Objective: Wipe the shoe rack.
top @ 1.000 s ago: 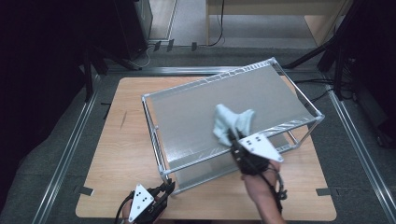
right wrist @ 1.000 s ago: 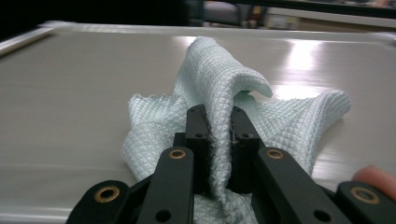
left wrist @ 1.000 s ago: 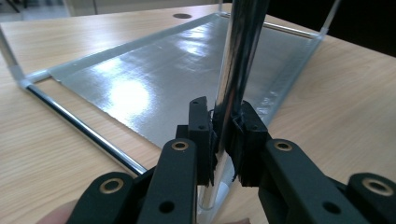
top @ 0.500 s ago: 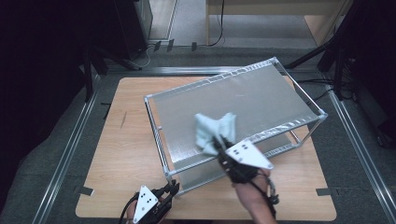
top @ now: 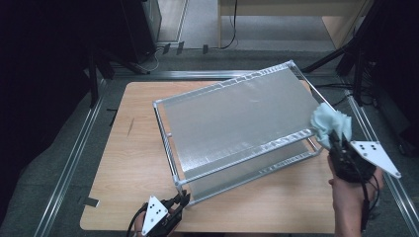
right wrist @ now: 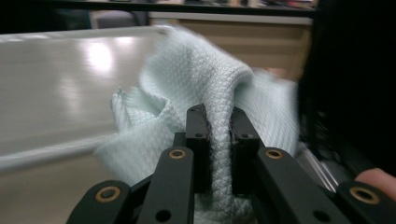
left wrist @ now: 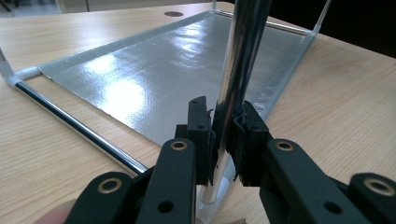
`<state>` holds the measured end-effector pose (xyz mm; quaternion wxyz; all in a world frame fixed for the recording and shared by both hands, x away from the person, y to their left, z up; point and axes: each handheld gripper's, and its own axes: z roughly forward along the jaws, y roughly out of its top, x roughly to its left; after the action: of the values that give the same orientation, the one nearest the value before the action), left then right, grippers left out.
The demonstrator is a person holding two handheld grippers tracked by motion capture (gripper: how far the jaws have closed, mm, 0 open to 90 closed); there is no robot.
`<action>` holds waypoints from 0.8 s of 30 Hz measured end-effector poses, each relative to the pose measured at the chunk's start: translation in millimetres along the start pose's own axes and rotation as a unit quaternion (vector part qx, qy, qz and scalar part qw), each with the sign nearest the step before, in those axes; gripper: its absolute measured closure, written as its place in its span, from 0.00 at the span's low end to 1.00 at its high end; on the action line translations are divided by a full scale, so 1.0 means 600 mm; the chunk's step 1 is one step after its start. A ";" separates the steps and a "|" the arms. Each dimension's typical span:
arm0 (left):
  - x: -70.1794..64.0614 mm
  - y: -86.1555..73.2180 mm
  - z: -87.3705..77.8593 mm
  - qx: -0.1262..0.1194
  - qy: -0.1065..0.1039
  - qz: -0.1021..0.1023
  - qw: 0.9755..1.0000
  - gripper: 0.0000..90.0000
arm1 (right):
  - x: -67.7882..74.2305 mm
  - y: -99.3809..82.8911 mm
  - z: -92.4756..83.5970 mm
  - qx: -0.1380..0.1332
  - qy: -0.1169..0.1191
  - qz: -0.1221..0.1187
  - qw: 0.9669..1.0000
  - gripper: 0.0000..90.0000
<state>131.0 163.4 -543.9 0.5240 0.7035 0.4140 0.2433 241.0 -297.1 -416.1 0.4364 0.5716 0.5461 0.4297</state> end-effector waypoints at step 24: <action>0.017 -0.002 -0.014 -0.005 -0.012 0.004 1.000 0.89 | 0.010 -0.176 0.142 0.210 0.072 -0.014 0.975 0.89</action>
<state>129.8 176.4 -543.0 0.5313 0.7054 0.4037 0.2390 297.2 -291.3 -539.3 0.2723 0.6103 0.6623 0.3386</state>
